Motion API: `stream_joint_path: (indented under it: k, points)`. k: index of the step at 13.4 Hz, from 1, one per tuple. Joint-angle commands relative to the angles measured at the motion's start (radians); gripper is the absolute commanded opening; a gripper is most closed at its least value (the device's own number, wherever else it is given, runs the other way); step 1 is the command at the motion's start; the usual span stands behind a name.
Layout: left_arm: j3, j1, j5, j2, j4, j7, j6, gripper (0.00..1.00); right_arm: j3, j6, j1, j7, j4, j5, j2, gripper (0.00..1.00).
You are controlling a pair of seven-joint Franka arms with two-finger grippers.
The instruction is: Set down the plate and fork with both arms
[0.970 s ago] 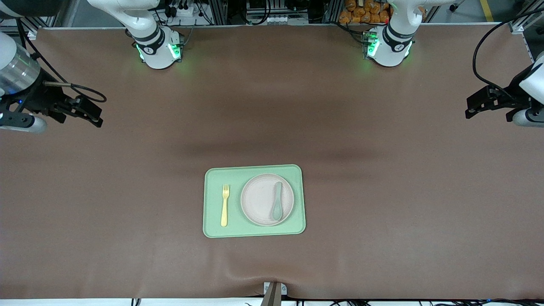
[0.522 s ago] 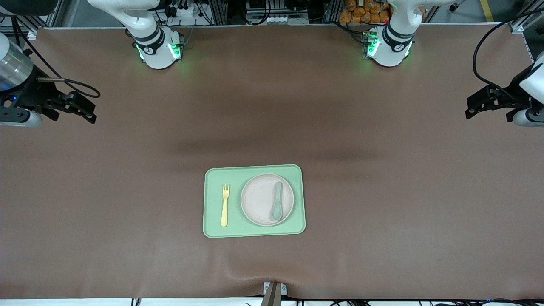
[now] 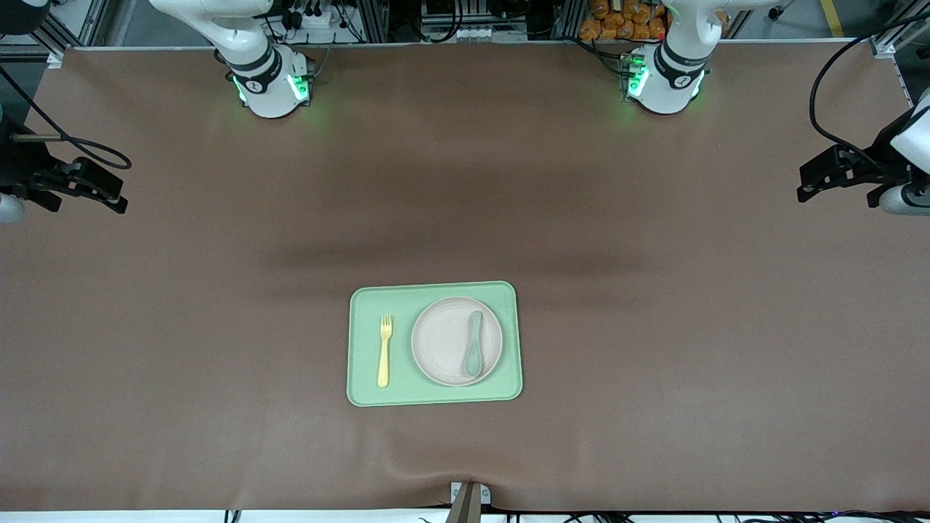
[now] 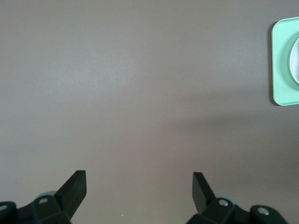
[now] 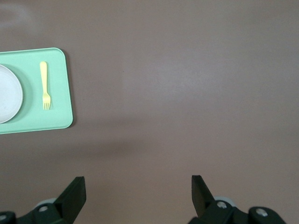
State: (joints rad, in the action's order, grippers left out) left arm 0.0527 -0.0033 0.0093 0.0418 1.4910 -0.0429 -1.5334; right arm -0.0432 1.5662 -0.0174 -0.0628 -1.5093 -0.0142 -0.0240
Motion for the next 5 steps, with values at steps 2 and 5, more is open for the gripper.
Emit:
stream_joint_path:
  k: [2,5]
  points:
    - [0.002,0.005,-0.005,-0.011,-0.002,-0.022,-0.004,1.0,-0.01,-0.02,-0.007,0.006,0.029,0.017,-0.014,1.0]
    - [0.003,0.003,-0.005,-0.011,-0.002,-0.022,-0.004,1.0,-0.012,-0.02,-0.004,0.006,0.029,0.017,-0.014,1.0]
